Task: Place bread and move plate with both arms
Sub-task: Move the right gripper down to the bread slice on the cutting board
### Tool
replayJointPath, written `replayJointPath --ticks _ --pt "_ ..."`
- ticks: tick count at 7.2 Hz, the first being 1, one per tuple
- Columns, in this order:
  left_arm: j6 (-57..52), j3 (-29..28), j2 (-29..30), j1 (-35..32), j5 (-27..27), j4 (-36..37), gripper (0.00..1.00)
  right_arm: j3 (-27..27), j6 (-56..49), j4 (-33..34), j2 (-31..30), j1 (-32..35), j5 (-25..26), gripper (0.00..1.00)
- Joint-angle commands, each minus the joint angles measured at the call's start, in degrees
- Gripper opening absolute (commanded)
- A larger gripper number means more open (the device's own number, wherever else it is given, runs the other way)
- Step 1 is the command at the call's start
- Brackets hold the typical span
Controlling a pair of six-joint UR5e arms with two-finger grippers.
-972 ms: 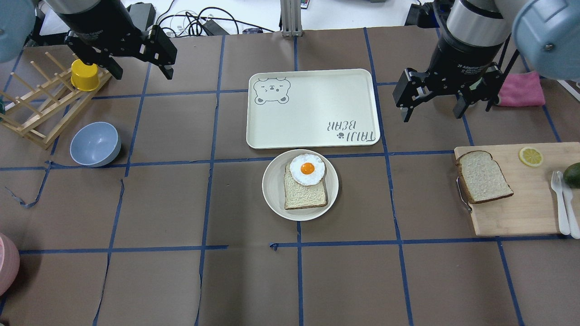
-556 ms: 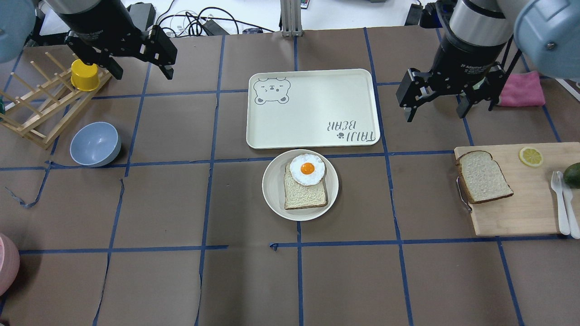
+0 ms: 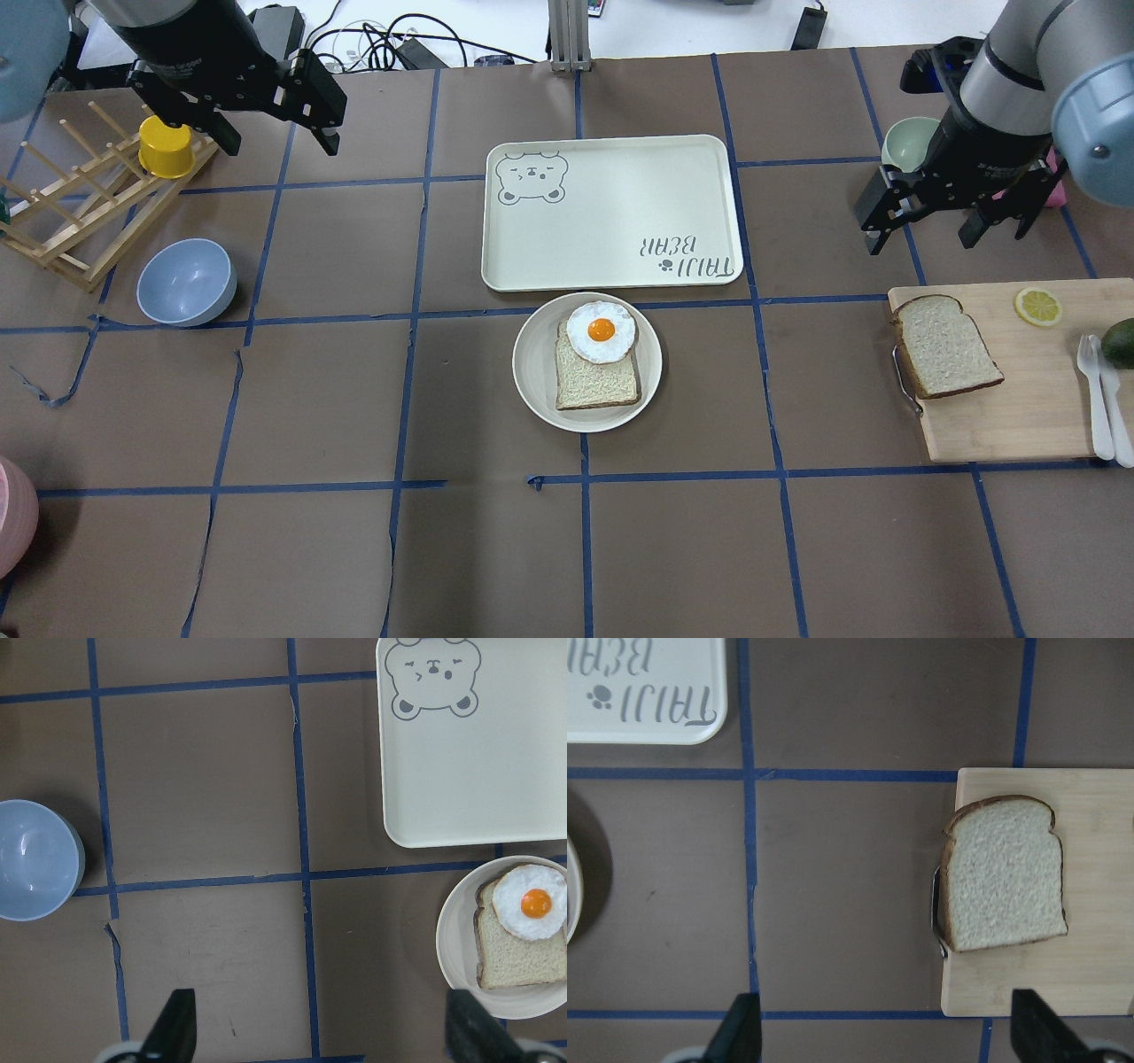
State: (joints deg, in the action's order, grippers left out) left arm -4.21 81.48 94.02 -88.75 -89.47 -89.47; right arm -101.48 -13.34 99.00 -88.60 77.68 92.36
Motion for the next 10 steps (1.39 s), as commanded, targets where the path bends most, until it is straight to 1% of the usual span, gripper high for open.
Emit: replayJointPath --ticks 1,2,3,4,6,8,9,10 --pt "-0.01 0.00 0.03 -0.02 0.00 0.00 1.00 -9.14 -1.24 13.97 2.98 -1.39 5.94 1.00" --pt "-0.01 0.00 0.03 -0.02 0.00 0.00 1.00 -11.61 -1.16 16.20 4.30 -1.74 6.25 1.00" --pt "0.08 0.00 -0.06 -0.02 0.00 0.00 1.00 -12.94 -1.51 19.97 7.01 -2.79 6.52 1.00" --pt "0.08 0.00 0.02 0.06 0.00 0.00 1.00 -13.57 -1.86 21.83 9.73 -4.28 6.61 1.00" --pt "0.08 0.00 0.03 -0.02 0.00 0.00 1.00 -13.66 -1.77 22.20 13.26 -5.52 6.69 1.00" --pt "0.08 0.00 0.03 -0.02 0.00 0.00 1.00 -13.57 -1.42 22.38 14.77 -5.87 6.70 0.97" --pt "0.08 0.00 0.03 -0.02 0.00 0.00 1.00 -13.49 -1.33 23.51 16.08 -5.96 6.78 0.96" --pt "0.08 0.00 0.03 -0.02 0.00 0.00 1.00 -13.48 -1.16 24.30 16.78 -6.05 6.78 0.93"
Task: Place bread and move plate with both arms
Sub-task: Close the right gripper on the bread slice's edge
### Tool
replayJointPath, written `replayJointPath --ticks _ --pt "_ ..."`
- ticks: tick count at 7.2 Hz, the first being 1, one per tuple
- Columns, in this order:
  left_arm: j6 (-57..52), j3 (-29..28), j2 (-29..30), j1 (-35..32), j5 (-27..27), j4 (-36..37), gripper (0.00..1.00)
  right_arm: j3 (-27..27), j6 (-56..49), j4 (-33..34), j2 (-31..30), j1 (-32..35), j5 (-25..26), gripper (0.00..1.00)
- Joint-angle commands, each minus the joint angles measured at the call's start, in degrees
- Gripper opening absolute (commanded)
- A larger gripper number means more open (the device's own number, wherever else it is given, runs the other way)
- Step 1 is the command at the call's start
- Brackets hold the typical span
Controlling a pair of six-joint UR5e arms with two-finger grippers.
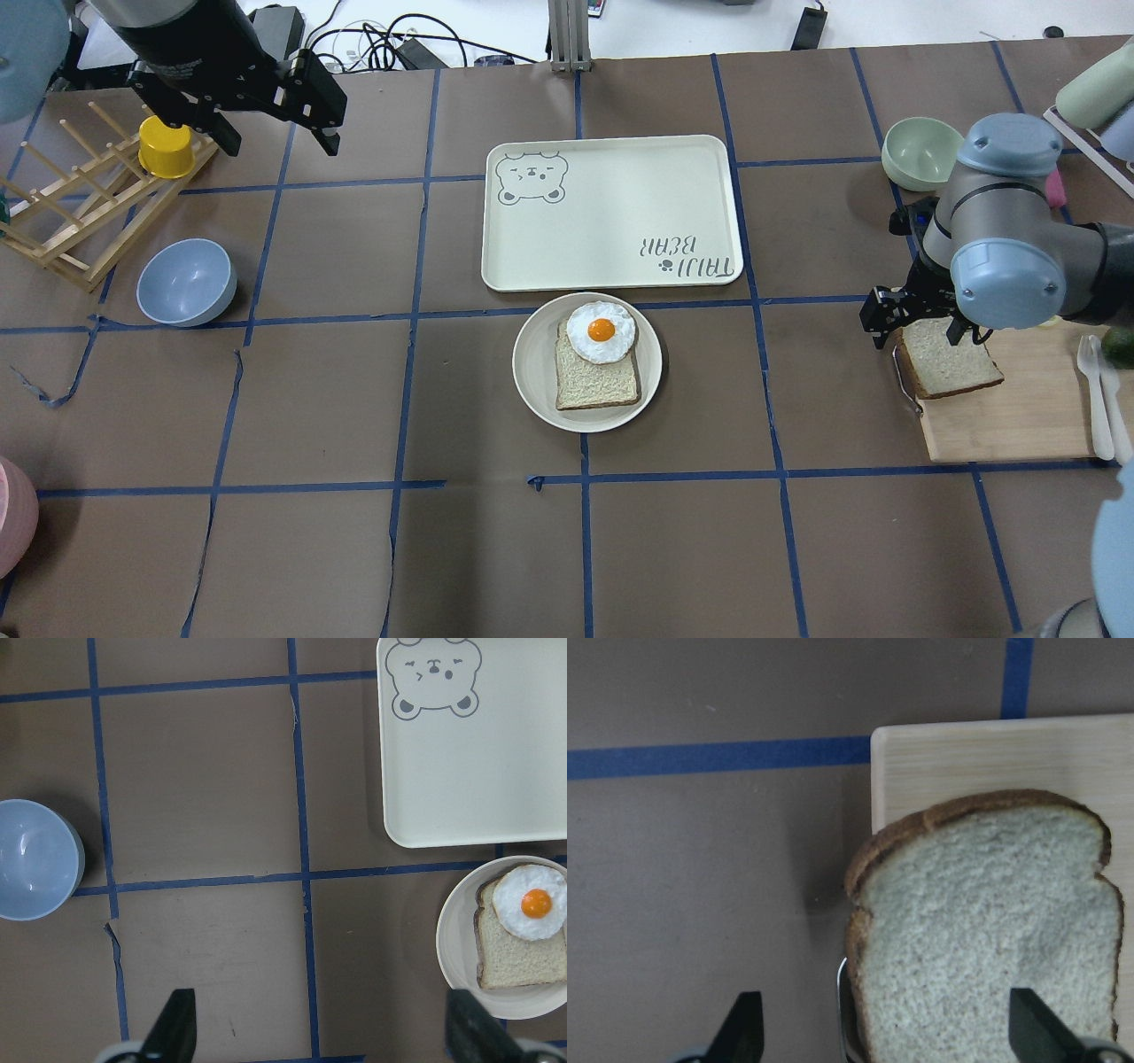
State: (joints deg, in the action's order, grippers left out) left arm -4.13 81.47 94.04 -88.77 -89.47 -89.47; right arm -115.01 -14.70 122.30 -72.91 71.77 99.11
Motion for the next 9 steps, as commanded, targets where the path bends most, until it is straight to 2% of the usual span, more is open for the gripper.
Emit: replayJointPath --ticks 1,3,4,6,8,9 --pt "0.00 0.00 0.00 0.08 -0.09 0.00 1.00 -0.04 0.29 1.01 1.37 -0.66 0.03 0.89" --pt "0.00 0.00 0.00 0.00 0.00 0.00 1.00 0.13 0.29 1.09 1.37 -0.93 0.03 0.87" --pt "0.00 0.09 0.00 0.08 0.00 0.00 1.00 0.22 0.29 1.09 1.28 -0.93 0.03 0.82" --pt "-0.09 0.09 0.00 0.08 0.00 0.00 1.00 0.48 0.81 1.27 1.28 -0.93 0.21 0.46" --pt "-0.09 0.09 0.00 0.08 0.00 0.00 1.00 0.57 0.82 1.36 1.28 -0.93 0.64 0.18" --pt "-0.09 0.09 0.00 0.08 0.00 0.00 1.00 0.57 0.82 1.36 1.28 -0.93 1.26 0.07"
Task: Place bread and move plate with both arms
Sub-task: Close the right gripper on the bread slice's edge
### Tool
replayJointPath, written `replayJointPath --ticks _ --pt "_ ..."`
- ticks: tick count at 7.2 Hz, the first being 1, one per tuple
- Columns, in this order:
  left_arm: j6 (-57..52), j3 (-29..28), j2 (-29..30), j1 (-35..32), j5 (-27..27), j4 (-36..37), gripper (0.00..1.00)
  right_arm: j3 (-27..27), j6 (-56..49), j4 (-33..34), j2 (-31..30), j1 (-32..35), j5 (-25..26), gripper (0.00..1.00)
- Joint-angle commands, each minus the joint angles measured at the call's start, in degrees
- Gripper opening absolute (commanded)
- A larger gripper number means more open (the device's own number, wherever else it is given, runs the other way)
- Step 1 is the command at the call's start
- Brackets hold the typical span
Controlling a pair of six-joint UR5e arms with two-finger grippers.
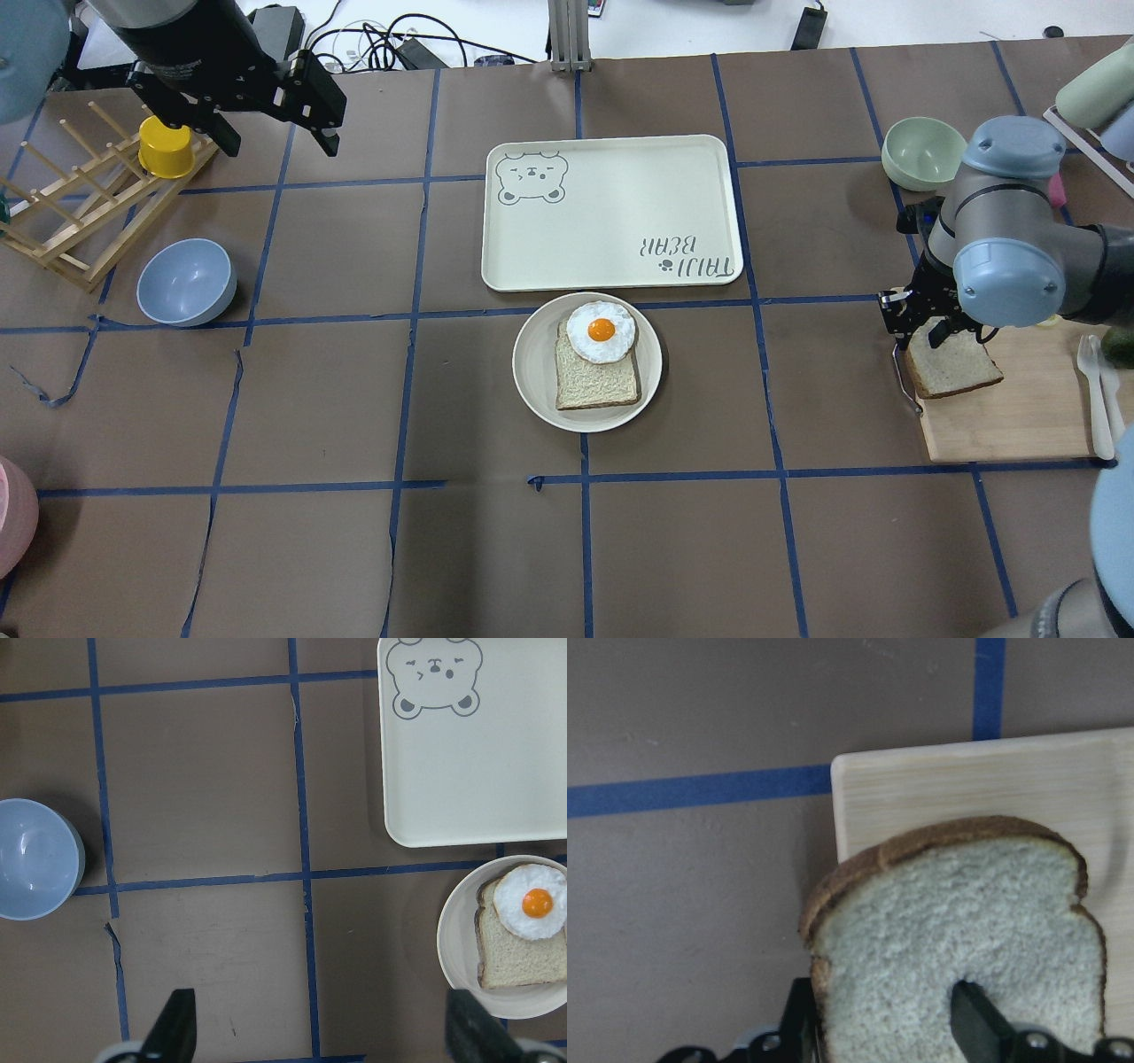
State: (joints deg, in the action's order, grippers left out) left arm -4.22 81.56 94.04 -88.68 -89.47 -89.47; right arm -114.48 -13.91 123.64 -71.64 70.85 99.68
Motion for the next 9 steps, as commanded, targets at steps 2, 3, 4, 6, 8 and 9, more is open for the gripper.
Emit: replayJointPath --ticks 2,3,4,6,8,9 --pt "0.00 0.00 0.00 -0.09 0.00 0.00 1.00 1.18 0.29 -0.24 -0.26 -0.01 -0.09 0.00" --pt "0.00 0.00 0.00 0.00 0.00 0.00 1.00 3.36 0.46 -1.02 -0.17 -0.01 -0.01 0.00" --pt "0.00 0.00 0.00 0.00 0.00 0.00 1.00 4.17 0.55 -1.64 -0.26 -0.01 -0.10 0.00" --pt "0.00 0.00 0.00 -0.09 0.00 0.00 1.00 4.35 0.38 -2.95 -0.96 0.07 -0.10 0.00" --pt "0.00 0.00 0.00 -0.09 0.00 0.00 1.00 7.93 0.38 -8.36 -2.09 0.34 -0.10 0.00" --pt "0.00 0.00 0.00 -0.09 0.00 0.00 1.00 11.61 0.46 -13.63 -3.06 0.77 -0.19 0.00"
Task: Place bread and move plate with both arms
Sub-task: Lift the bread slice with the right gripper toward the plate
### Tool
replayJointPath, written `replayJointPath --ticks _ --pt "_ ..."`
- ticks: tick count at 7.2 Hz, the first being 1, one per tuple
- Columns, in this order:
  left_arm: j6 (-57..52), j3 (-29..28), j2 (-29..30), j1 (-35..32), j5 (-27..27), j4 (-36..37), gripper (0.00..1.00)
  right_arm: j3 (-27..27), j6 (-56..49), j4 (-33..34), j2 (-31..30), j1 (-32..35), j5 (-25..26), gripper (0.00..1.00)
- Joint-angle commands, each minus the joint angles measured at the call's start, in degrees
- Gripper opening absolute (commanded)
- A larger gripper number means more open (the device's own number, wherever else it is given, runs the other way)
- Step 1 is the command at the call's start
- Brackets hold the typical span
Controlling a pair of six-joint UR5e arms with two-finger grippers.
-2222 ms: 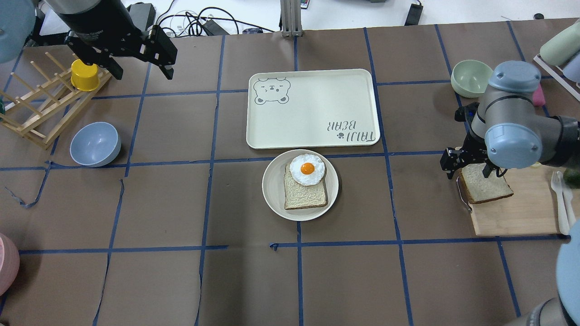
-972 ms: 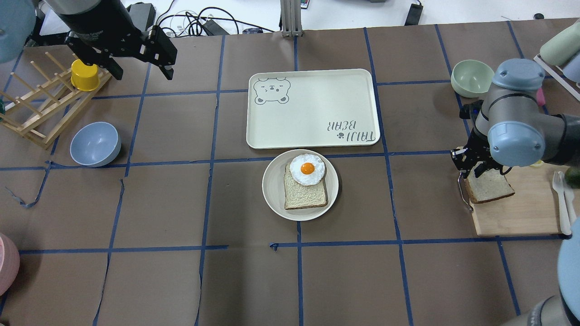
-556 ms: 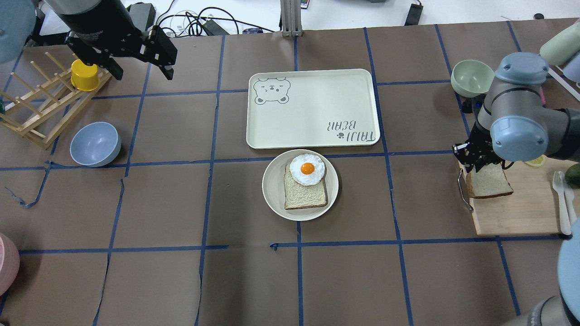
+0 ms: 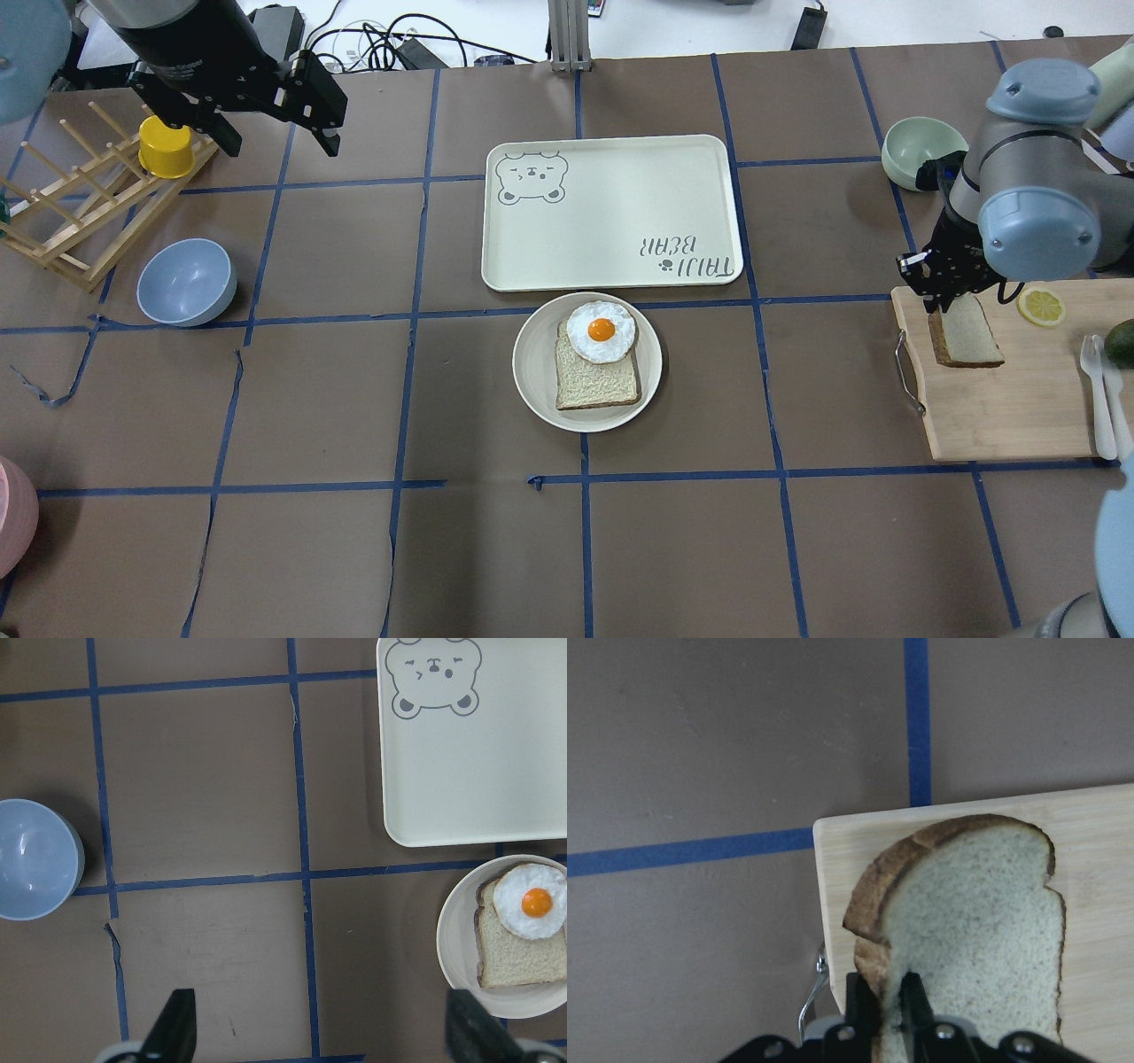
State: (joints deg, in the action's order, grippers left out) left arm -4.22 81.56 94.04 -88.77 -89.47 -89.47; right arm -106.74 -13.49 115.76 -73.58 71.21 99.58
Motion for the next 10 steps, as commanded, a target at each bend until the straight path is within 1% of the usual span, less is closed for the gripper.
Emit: replayJointPath --ticks 1,3,4,5,6,7,8,9,10 --pt "0.00 0.00 0.00 0.00 0.00 0.00 1.00 6.70 -0.04 -9.64 -1.22 0.42 -0.09 0.00" --pt "0.00 0.00 0.00 0.00 0.00 0.00 1.00 10.92 0.05 -14.05 -1.39 1.29 0.00 0.00" --pt "0.00 0.00 0.00 0.00 0.00 0.00 1.00 14.16 0.22 -18.16 -2.27 2.60 0.00 0.00" --pt "0.00 0.00 0.00 0.00 0.00 0.00 1.00 16.89 2.66 -20.12 -2.10 5.31 0.00 0.00" --pt "0.00 0.00 0.00 0.00 0.00 0.00 1.00 17.36 6.60 -20.22 -1.66 9.43 -0.35 0.00" --pt "0.00 0.00 0.00 0.00 0.00 0.00 1.00 17.36 12.90 -19.88 -1.66 13.65 -1.22 0.00" --pt "0.00 0.00 0.00 0.00 0.00 0.00 1.00 17.45 21.84 -19.61 -0.79 17.78 -2.36 0.00" --pt "0.00 0.00 0.00 0.09 0.09 0.00 1.00 17.62 28.72 -19.00 -0.26 22.35 -4.81 0.00" --pt "0.00 0.00 0.00 0.00 0.09 0.00 1.00 17.62 33.31 -18.21 0.10 26.13 -4.92 0.00"
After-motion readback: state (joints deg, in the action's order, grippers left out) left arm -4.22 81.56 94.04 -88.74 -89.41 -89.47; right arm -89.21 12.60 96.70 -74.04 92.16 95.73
